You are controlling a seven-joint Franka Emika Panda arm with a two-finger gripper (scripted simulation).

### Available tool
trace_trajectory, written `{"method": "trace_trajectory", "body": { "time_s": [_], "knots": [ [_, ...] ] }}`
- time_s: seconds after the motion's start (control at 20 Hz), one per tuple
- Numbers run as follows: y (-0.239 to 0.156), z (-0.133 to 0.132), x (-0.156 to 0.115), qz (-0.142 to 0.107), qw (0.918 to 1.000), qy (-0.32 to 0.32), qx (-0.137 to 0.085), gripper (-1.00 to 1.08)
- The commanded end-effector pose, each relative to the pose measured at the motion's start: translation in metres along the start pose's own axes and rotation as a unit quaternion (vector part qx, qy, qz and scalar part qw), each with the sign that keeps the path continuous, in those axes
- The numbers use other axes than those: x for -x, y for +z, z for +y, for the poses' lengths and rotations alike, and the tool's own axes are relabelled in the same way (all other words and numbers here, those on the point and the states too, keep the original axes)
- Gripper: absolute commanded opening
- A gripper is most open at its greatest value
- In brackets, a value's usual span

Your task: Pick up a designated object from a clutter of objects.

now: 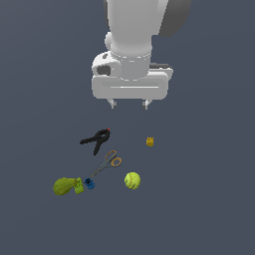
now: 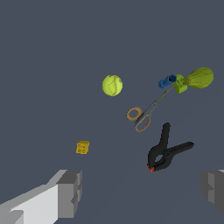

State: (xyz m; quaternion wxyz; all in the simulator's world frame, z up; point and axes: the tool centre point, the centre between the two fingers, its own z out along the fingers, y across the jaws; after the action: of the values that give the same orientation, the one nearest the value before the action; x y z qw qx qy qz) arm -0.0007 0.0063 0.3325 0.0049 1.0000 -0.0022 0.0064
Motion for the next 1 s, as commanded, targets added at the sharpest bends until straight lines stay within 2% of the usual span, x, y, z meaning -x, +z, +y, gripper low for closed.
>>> {"method": "trace_trajectory", "body": {
  "time_s": [0.0, 0.4, 0.65, 0.95],
  "knots": [
    [0.000, 0.000, 0.000, 0.000, 1.0000, 0.000, 0.000, 1.00],
    [-0.015, -0.002, -0.005, 0.018, 0.9998, -0.007, -0.011, 1.00],
    [-0.013, -0.002, -0.005, 0.017, 0.9998, -0.005, -0.011, 1.00],
    [0.003, 0.005, -0.014, 0.015, 0.9994, 0.028, -0.014, 1.00]
  ]
}}
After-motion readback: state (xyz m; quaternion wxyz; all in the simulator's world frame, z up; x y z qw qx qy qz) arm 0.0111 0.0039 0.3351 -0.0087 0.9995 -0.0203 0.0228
